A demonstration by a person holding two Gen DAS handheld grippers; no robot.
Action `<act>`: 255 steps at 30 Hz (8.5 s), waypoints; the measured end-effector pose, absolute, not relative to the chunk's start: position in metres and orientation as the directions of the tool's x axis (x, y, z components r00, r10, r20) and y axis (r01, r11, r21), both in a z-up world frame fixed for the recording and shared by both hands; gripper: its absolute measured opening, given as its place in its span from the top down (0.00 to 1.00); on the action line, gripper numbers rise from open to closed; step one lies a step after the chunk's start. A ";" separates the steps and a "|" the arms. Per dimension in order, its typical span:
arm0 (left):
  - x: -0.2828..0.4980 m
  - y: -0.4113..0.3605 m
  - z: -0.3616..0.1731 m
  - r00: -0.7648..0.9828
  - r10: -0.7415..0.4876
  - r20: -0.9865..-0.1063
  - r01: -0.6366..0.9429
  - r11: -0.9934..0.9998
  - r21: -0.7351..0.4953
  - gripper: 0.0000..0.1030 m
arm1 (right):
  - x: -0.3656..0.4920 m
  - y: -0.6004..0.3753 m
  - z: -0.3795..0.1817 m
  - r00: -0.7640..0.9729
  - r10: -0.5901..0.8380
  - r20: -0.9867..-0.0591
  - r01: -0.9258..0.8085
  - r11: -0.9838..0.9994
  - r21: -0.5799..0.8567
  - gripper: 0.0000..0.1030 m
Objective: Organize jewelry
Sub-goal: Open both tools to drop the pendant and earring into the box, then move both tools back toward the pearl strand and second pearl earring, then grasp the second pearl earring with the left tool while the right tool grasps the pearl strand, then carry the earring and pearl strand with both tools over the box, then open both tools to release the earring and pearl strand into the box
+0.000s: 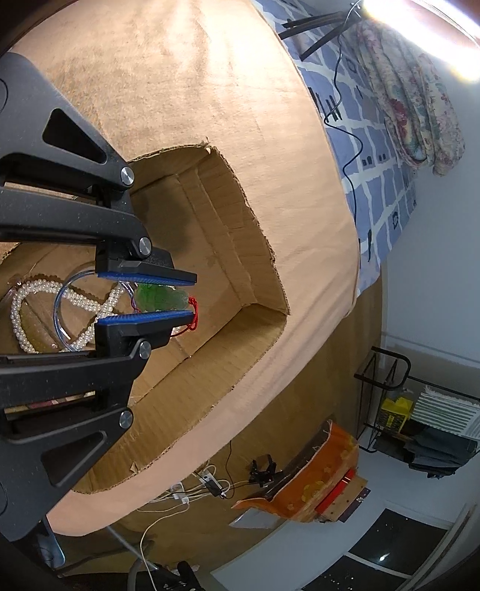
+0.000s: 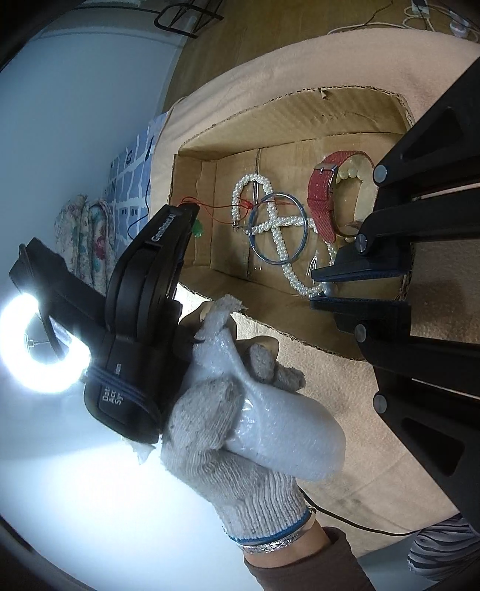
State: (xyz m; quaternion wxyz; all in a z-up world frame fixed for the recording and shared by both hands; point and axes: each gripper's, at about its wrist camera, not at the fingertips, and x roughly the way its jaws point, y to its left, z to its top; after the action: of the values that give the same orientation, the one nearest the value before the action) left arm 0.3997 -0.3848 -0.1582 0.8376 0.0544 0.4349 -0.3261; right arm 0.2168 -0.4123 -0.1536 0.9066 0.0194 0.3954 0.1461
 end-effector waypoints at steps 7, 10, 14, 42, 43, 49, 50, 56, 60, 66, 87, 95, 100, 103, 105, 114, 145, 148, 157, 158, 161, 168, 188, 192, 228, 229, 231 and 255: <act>0.398 -0.388 -0.160 0.396 -0.498 -0.771 0.596 0.778 -0.196 0.89 | 0.219 -0.411 -0.156 0.634 0.277 -0.721 -0.254 0.956 0.145 0.93; 0.398 -0.389 -0.159 0.397 -0.502 -0.769 0.599 0.776 -0.198 0.89 | 0.220 -0.410 -0.156 0.636 0.272 -0.722 -0.249 0.958 0.142 0.83; 0.399 -0.389 -0.159 0.391 -0.498 -0.774 0.589 0.782 -0.206 0.89 | 0.219 -0.410 -0.154 0.647 0.263 -0.716 -0.242 0.961 0.135 0.75; 0.375 -0.321 -0.104 0.455 -0.518 -0.725 0.554 0.802 -0.226 0.40 | 0.187 -0.396 -0.114 0.737 0.144 -0.660 -0.165 0.986 0.030 0.00; 0.373 -0.314 -0.101 0.463 -0.517 -0.720 0.552 0.803 -0.222 0.40 | 0.186 -0.395 -0.112 0.743 0.140 -0.655 -0.163 0.986 0.026 0.00; 0.361 -0.262 -0.082 0.518 -0.498 -0.696 0.543 0.820 -0.182 0.40 | 0.182 -0.381 -0.099 0.752 0.131 -0.647 -0.166 0.986 0.007 0.00; 0.360 -0.252 -0.080 0.522 -0.495 -0.695 0.540 0.822 -0.180 0.40 | 0.181 -0.378 -0.097 0.753 0.132 -0.644 -0.168 0.986 0.005 0.00; 0.353 -0.191 -0.071 0.549 -0.475 -0.687 0.509 0.843 -0.176 0.40 | 0.181 -0.362 -0.093 0.753 0.160 -0.638 -0.184 0.982 0.029 0.00; 0.346 -0.149 -0.071 0.564 -0.454 -0.690 0.483 0.859 -0.170 0.40 | 0.180 -0.347 -0.089 0.752 0.179 -0.634 -0.209 0.977 0.028 0.00; 0.336 -0.088 -0.084 0.578 -0.400 -0.711 0.422 0.893 -0.160 0.40 | 0.182 -0.325 -0.088 0.735 0.222 -0.640 -0.254 0.966 0.043 0.05; 0.328 -0.001 -0.163 0.492 -0.372 -0.787 0.295 0.922 -0.251 0.71 | 0.238 -0.238 -0.126 0.633 0.335 -0.698 -0.382 0.919 0.096 0.24; 0.336 -0.003 -0.195 0.440 -0.403 -0.802 0.274 0.911 -0.308 0.71 | 0.261 -0.199 -0.155 0.564 0.373 -0.737 -0.459 0.883 0.096 0.24; 0.340 -0.007 -0.208 0.427 -0.408 -0.807 0.273 0.909 -0.315 0.71 | 0.273 -0.177 -0.176 0.524 0.372 -0.767 -0.493 0.866 0.083 0.24; 0.343 -0.010 -0.215 0.423 -0.401 -0.813 0.278 0.911 -0.305 0.71 | 0.280 -0.169 -0.189 0.501 0.366 -0.784 -0.505 0.860 0.078 0.24; 0.345 -0.014 -0.220 0.422 -0.391 -0.818 0.281 0.914 -0.292 0.71 | 0.284 -0.166 -0.196 0.492 0.363 -0.791 -0.509 0.857 0.077 0.24; 0.352 -0.021 -0.230 0.437 -0.357 -0.826 0.290 0.925 -0.246 0.71 | 0.295 -0.156 -0.218 0.471 0.334 -0.817 -0.513 0.857 0.054 0.24; 0.333 -0.024 -0.220 0.513 -0.297 -0.805 0.323 0.936 -0.139 0.94 | 0.307 -0.156 -0.213 0.464 0.358 -0.810 -0.489 0.866 0.103 0.93; 0.329 -0.025 -0.213 0.521 -0.300 -0.799 0.326 0.935 -0.138 0.94 | 0.300 -0.158 -0.208 0.473 0.354 -0.806 -0.498 0.863 0.087 0.93; 0.316 -0.031 -0.193 0.544 -0.313 -0.778 0.336 0.931 -0.140 0.94 | 0.276 -0.181 -0.185 0.509 0.368 -0.778 -0.481 0.871 0.098 0.94; 0.314 -0.031 -0.191 0.546 -0.316 -0.776 0.338 0.931 -0.140 0.94 | 0.273 -0.184 -0.182 0.513 0.370 -0.774 -0.478 0.873 0.100 0.94; 0.310 -0.035 -0.184 0.553 -0.321 -0.769 0.345 0.928 -0.139 0.94 | 0.264 -0.195 -0.172 0.528 0.377 -0.761 -0.471 0.875 0.107 0.94; 0.302 -0.048 -0.168 0.564 -0.348 -0.749 0.365 0.918 -0.151 0.94 | 0.251 -0.221 -0.151 0.559 0.389 -0.732 -0.444 0.886 0.131 0.95; 0.286 -0.135 -0.135 0.545 -0.459 -0.702 0.488 0.854 -0.180 0.94 | 0.198 -0.324 -0.104 0.674 0.351 -0.650 -0.326 0.931 0.164 0.95; 0.285 -0.156 -0.130 0.535 -0.484 -0.692 0.515 0.837 -0.187 0.94 | 0.193 -0.344 -0.096 0.695 0.329 -0.640 -0.298 0.941 0.160 0.95; 0.363 -0.337 -0.122 0.479 -0.539 -0.693 0.622 0.766 -0.165 0.94 | 0.227 -0.477 -0.088 0.774 0.130 -0.620 -0.072 0.990 0.118 0.95; 0.366 -0.341 -0.125 0.478 -0.531 -0.700 0.620 0.768 -0.160 0.94 | 0.230 -0.478 -0.091 0.770 0.129 -0.624 -0.069 0.991 0.119 0.95; 0.370 -0.346 -0.130 0.475 -0.522 -0.708 0.618 0.771 -0.154 0.94 | 0.234 -0.480 -0.097 0.763 0.125 -0.634 -0.066 0.991 0.116 0.95; 0.400 -0.378 -0.168 0.444 -0.460 -0.769 0.568 0.808 -0.155 0.94 | 0.257 -0.488 -0.136 0.704 0.115 -0.701 -0.041 0.992 0.121 0.95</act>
State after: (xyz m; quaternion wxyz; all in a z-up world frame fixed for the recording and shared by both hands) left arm 0.4001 -0.3780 -0.1681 0.8472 0.0629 0.4315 -0.3033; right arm 0.2575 -0.4883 -0.1358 0.9217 0.0483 0.3824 0.0425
